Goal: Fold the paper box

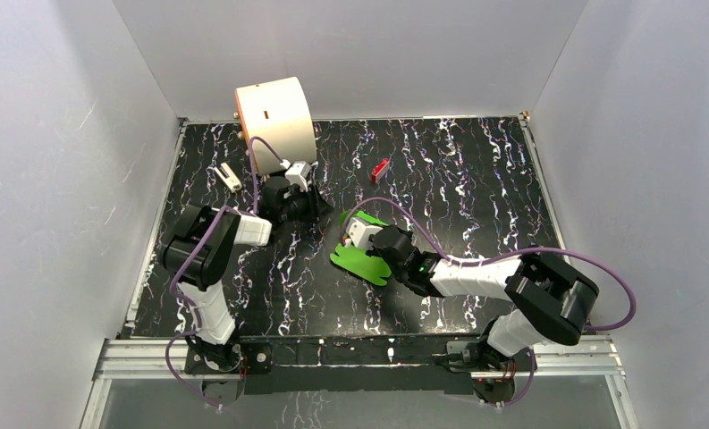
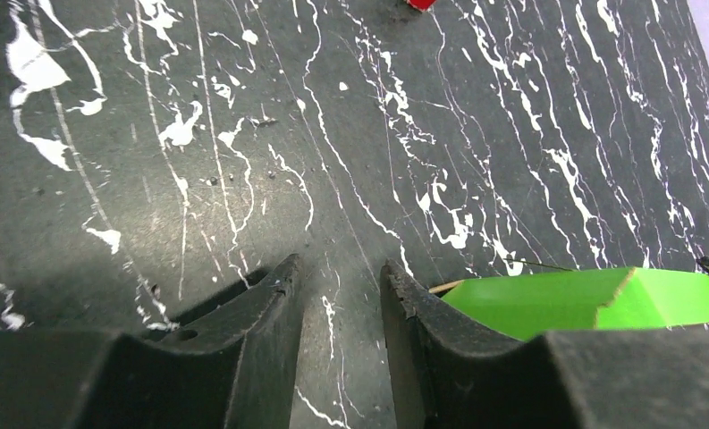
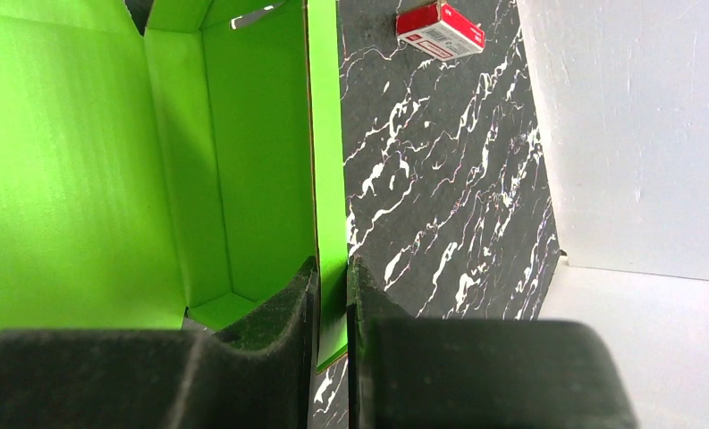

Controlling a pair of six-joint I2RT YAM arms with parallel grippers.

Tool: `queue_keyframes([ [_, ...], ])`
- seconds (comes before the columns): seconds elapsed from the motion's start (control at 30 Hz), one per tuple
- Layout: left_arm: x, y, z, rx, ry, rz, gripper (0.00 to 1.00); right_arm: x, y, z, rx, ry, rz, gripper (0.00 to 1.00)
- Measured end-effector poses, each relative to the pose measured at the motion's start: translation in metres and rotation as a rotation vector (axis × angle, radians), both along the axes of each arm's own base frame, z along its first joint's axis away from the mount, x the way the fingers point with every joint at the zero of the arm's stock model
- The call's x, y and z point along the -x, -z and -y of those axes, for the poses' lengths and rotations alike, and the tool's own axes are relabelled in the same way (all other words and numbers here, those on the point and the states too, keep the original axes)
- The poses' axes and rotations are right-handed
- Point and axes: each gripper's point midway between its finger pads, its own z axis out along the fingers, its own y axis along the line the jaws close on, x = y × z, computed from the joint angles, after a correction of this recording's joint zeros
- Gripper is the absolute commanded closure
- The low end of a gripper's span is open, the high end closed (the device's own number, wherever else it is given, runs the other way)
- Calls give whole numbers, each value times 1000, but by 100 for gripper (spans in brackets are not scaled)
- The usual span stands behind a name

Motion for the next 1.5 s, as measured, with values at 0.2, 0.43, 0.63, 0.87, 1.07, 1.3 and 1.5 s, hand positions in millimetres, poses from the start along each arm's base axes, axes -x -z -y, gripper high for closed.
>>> queue_keyframes([
  [0.2,5,12,16,38,105,-36,62,1,0,-2,0,-16,-4,100],
  [0.43,20,-3,34,102,244,11,64,1,0,-6,6,-38,-6,100],
  [0.63,41,-2,46,120,339,14,69,0,0,-8,-2,-43,1,100],
  [0.87,55,-1,47,110,363,21,70,-3,1,-11,6,-46,9,100],
  [1.07,71,-1,53,97,380,29,70,-5,1,-12,16,-42,15,100],
  [1.3,77,-1,62,71,380,57,73,-6,2,-14,26,-35,27,100],
  [1.5,73,2,60,54,345,74,77,-5,2,-18,52,-27,66,100],
])
